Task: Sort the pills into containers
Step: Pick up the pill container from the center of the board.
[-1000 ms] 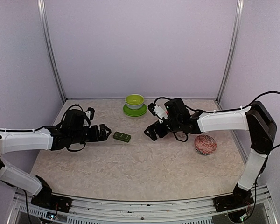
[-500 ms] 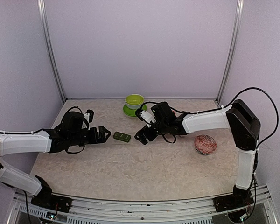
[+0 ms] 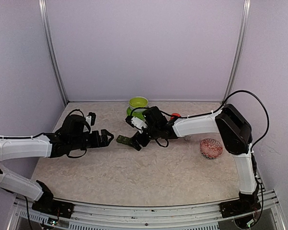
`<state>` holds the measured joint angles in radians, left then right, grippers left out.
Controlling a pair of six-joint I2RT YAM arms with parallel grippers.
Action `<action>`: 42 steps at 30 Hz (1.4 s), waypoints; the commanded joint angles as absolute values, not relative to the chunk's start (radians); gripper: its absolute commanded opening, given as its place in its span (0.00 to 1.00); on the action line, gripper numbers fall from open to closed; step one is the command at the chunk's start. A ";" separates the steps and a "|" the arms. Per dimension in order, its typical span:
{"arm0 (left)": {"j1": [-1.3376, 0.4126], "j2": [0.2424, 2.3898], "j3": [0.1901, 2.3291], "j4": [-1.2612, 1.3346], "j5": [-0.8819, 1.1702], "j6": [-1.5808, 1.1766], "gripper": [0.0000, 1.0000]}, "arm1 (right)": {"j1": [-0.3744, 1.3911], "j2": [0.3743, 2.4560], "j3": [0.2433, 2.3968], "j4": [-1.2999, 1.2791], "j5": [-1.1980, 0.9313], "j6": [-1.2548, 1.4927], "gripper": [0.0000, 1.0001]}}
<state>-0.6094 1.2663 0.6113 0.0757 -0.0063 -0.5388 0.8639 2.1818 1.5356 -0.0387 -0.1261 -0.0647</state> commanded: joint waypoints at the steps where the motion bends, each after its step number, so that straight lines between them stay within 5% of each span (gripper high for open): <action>1: -0.616 1.243 0.600 0.091 0.000 -0.543 0.99 | 0.885 2.238 1.591 -0.074 -0.115 -0.090 1.00; 20: -0.616 1.235 0.589 0.094 0.000 -0.542 0.99 | 0.887 2.383 1.725 -0.103 -0.076 -0.133 0.92; 42: -0.614 1.249 0.615 0.071 0.000 -0.530 0.99 | 0.888 2.296 1.637 -0.036 -0.162 -0.159 0.55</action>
<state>-0.6094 1.2499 0.5983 0.0765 -0.0067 -0.5381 0.8791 2.3703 1.7012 -0.0608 -0.1463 -0.1455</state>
